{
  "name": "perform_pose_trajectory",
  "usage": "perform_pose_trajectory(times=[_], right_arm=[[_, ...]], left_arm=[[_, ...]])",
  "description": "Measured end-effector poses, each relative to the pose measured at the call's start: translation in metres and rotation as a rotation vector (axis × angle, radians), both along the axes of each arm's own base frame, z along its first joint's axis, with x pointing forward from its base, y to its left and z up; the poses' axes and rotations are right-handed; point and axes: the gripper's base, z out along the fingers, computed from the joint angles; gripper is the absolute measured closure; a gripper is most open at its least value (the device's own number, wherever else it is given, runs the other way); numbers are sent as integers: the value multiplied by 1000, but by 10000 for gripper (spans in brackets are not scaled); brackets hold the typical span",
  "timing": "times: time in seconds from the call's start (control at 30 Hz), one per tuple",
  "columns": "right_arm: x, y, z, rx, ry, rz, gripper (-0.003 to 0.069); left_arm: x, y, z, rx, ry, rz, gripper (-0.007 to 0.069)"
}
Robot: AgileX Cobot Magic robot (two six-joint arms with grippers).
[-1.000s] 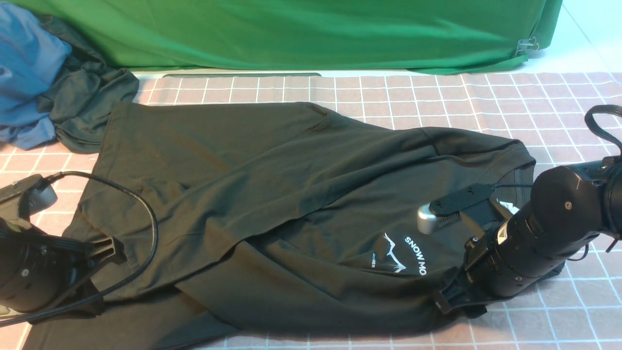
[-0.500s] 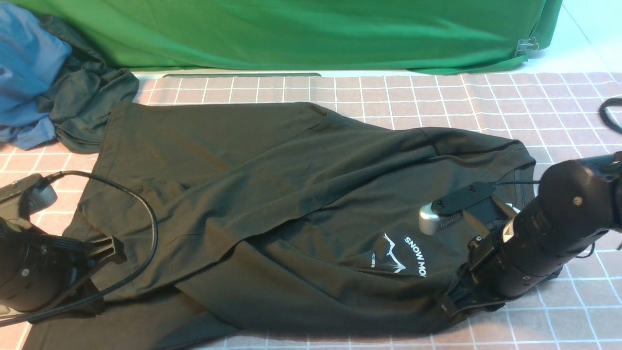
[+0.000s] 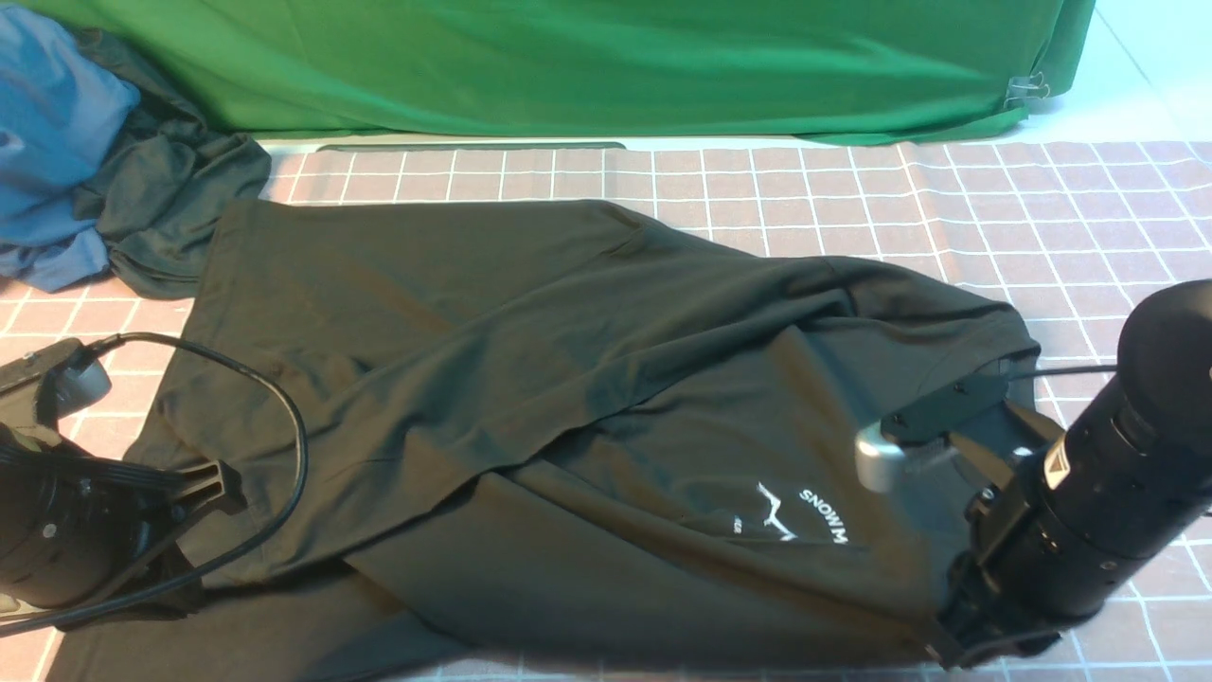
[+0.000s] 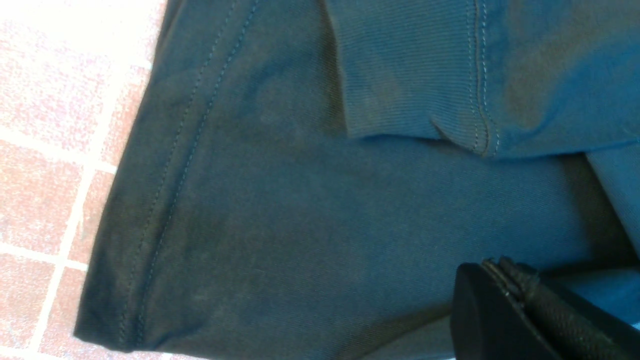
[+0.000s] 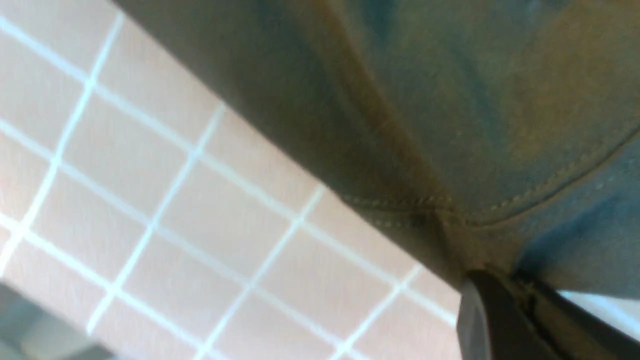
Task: Fold a long-sleeved shirt over a pink coffee tablecloth.
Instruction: 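Grasp the near edge of the shirt at its hem and shoulder corners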
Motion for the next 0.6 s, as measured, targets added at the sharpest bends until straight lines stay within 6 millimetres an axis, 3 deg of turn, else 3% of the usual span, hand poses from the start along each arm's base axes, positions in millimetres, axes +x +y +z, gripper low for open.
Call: perform_pose_trajectory(times=[0.47, 0.6], right_arm=[[-10, -14, 0, -150, 98, 53, 620], [-12, -10, 0, -110, 131, -17, 562]], left_arm=[[-1, 0, 0, 3, 7, -15, 610], [-1, 0, 0, 4, 6, -19, 610]])
